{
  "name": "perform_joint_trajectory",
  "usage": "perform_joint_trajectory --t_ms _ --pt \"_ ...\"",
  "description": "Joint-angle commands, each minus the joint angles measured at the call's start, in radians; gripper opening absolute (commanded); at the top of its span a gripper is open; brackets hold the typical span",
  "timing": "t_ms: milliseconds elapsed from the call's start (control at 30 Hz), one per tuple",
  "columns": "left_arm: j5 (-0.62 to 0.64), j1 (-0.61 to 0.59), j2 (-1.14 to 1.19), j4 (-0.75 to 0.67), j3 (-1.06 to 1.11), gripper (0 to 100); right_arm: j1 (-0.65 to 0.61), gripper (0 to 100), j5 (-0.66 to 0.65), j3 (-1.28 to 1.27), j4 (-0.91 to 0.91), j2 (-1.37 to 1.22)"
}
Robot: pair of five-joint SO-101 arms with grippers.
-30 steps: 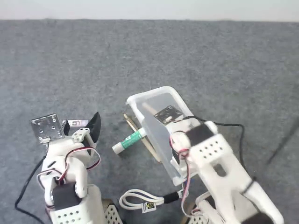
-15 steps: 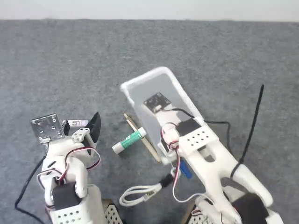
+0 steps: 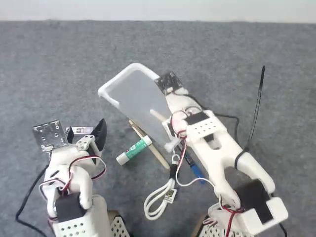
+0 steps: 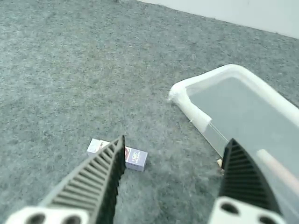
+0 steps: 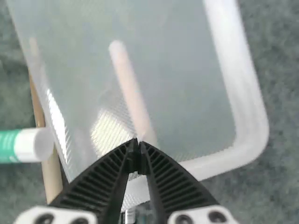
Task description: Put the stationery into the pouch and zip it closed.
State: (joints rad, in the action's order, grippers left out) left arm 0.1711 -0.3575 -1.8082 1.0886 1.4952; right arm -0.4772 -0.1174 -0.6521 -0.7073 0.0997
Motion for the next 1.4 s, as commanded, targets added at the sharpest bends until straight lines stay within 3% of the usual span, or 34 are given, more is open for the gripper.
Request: perform_joint_trajectory --t_ms 0,167,333,533,867,1067,1367 --pt "0.011 -0.006 -0.017 -0.037 -0.012 32 0.021 0.7 0.011 0.123 -0.104 -0.001" --pt "0.011 -0.006 -0.017 -0.037 -0.012 32 0.01 0.7 0.015 0.258 -0.297 -0.001" --pt "0.011 -0.006 -0.017 -0.037 -0.012 32 -0.035 0.7 0.152 0.347 -0.46 0.005" --pt "0.011 -0.005 -0.017 -0.037 -0.01 32 -0.12 0.7 0.203 0.276 -0.544 0.186" --pt "0.011 -0.005 -0.017 -0.037 -0.01 32 -0.209 1.8 0.334 -0.031 -0.539 0.515" --pt "0.011 -0.003 -0.017 -0.037 -0.01 32 -0.274 18.0 0.442 -0.146 -0.535 0.536" --pt "0.009 0.0 -0.017 -0.037 -0.01 32 -0.308 13.6 0.483 -0.236 -0.407 0.516"
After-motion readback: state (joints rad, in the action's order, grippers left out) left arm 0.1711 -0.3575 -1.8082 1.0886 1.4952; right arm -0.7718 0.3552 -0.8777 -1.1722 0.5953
